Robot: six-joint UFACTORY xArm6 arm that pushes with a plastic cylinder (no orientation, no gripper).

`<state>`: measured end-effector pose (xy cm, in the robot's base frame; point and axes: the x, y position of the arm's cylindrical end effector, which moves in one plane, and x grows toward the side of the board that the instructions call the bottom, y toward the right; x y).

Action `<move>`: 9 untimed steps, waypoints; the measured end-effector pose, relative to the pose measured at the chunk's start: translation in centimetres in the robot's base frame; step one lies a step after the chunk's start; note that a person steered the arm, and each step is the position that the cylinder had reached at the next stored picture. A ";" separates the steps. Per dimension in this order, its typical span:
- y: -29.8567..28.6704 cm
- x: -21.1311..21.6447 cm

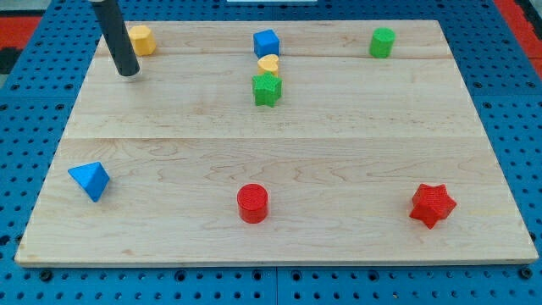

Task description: Push the yellow hexagon to the top side of the board

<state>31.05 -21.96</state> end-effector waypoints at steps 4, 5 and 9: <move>0.0 -0.1; 0.0 -0.4; 0.0 -2.2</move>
<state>28.87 -21.95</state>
